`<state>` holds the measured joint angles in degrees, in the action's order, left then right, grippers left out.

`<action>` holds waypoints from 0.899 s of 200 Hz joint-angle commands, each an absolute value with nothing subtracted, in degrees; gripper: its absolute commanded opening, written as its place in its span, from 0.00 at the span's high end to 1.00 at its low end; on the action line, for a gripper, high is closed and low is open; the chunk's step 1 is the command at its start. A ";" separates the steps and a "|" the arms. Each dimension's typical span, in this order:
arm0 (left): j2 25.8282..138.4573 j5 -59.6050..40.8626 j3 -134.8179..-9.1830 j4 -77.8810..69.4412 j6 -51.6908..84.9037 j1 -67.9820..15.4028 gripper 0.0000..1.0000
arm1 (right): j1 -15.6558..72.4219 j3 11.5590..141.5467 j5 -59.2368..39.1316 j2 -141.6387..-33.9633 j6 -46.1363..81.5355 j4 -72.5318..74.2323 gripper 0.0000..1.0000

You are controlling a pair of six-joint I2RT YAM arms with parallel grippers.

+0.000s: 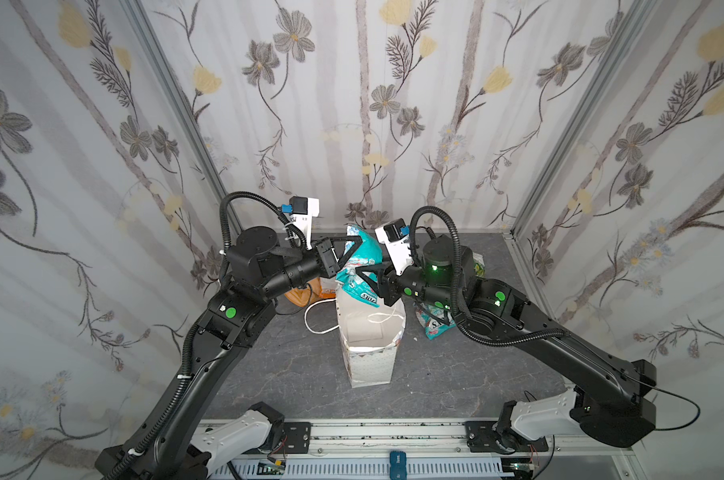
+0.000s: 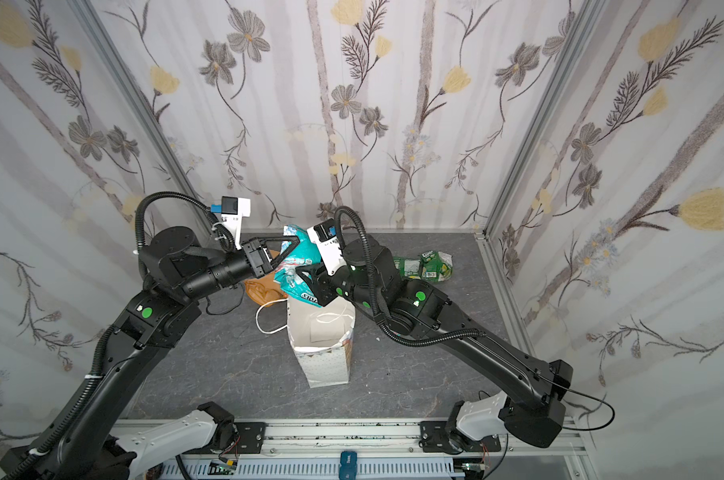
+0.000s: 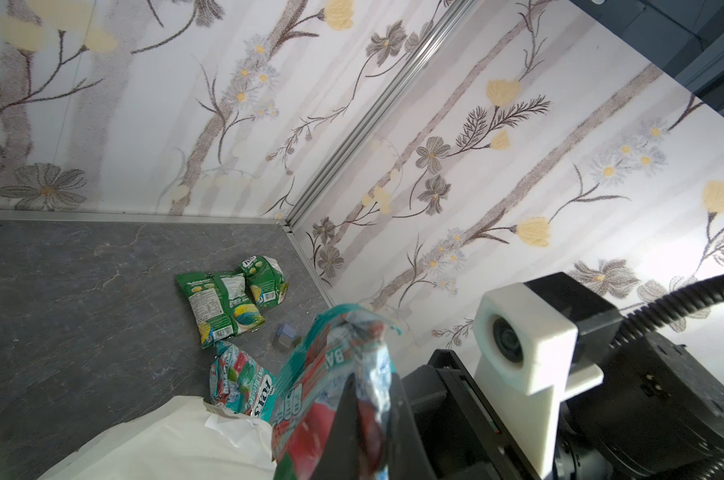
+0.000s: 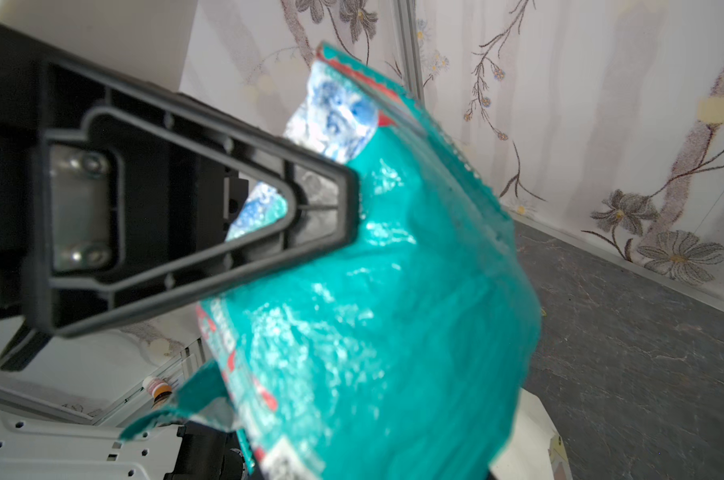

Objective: Take the snacks out of the paper bag
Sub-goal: 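Grasp the teal packet with the left gripper from the right gripper, then carry the teal packet with the left gripper toward the table while the right withdraws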

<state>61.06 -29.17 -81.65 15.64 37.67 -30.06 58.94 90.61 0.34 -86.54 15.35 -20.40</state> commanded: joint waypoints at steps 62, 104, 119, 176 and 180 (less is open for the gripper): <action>58.33 -30.23 -86.43 14.17 31.88 -30.06 1.00 | 58.91 83.19 -4.49 -78.22 14.90 -5.04 0.39; 55.25 -25.13 -87.89 16.80 25.58 -30.06 1.00 | 58.73 80.57 -5.85 -75.76 13.97 -2.29 0.23; 53.62 -21.33 -87.55 18.10 22.51 -30.06 1.00 | 58.49 79.02 -5.73 -74.78 14.19 -0.63 0.14; 46.98 -3.23 -80.24 21.14 11.23 -29.97 1.00 | 55.66 73.06 -3.60 -72.02 17.09 2.72 0.00; 46.71 -2.16 -79.73 21.33 10.62 -29.89 1.00 | 55.39 72.70 -3.60 -71.91 17.41 2.89 0.00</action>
